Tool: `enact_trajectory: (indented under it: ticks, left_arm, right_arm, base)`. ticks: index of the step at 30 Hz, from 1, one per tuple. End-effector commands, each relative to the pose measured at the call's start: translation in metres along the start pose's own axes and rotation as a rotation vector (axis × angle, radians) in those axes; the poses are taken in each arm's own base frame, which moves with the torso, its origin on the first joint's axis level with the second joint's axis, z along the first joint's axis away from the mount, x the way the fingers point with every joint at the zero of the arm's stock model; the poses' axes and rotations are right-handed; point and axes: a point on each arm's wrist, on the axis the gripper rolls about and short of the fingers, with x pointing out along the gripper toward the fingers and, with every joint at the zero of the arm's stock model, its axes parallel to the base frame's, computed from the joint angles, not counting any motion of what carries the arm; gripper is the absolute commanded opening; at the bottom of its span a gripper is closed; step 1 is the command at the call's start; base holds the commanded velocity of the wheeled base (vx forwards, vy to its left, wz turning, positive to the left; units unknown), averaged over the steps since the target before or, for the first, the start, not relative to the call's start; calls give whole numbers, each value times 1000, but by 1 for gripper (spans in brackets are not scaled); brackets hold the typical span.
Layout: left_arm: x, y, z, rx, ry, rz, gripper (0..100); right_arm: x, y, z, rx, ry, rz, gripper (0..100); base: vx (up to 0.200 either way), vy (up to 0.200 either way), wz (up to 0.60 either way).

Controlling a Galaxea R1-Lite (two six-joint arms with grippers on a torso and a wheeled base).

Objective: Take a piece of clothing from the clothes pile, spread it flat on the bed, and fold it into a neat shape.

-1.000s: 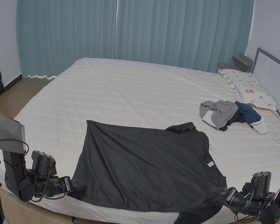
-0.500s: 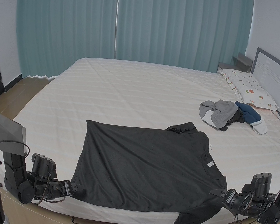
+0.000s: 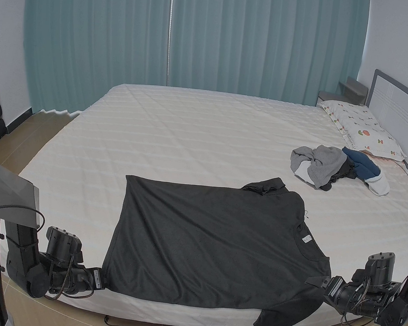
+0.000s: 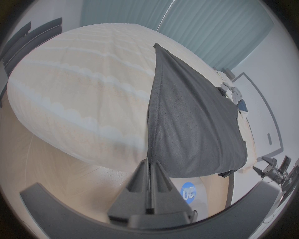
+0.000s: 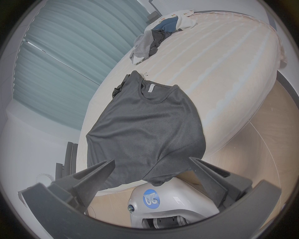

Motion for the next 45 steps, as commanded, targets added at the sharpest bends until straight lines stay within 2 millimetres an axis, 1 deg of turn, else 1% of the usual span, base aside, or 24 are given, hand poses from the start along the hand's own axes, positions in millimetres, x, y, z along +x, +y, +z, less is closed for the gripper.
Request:
enact_trajectory:
  ticks: [1, 8, 12, 19, 37, 39, 45]
  left_arm:
    - [-5, 4, -5, 30, 9, 30, 0]
    - [-7, 10, -6, 68, -15, 115, 0]
    - [-10, 14, -10, 108, -5, 158, 0]
    - [-12, 17, -16, 133, 23, 177, 0]
    - [-15, 19, -24, 164, 51, 221, 0]
    - [-15, 21, -27, 173, 69, 227, 0]
    - [-15, 20, -27, 178, 68, 225, 0]
  right_arm:
    - [0, 0, 0, 1, 1, -2, 100]
    - [0, 0, 0, 1, 1, -2, 100]
    - [1, -1, 0, 1, 3, -3, 100]
    - [5, -4, -2, 1, 17, -22, 100]
    - [6, -5, -3, 3, 24, -29, 100]
    - [7, -5, -3, 2, 27, -32, 100]
    - [7, -6, -3, 2, 29, -35, 100]
  base:
    - [0, 0, 0]
    - [0, 0, 0]
    - [0, 0, 0]
    - [0, 0, 0]
    - [0, 0, 0]
    - [0, 0, 0]
    - [0, 0, 0]
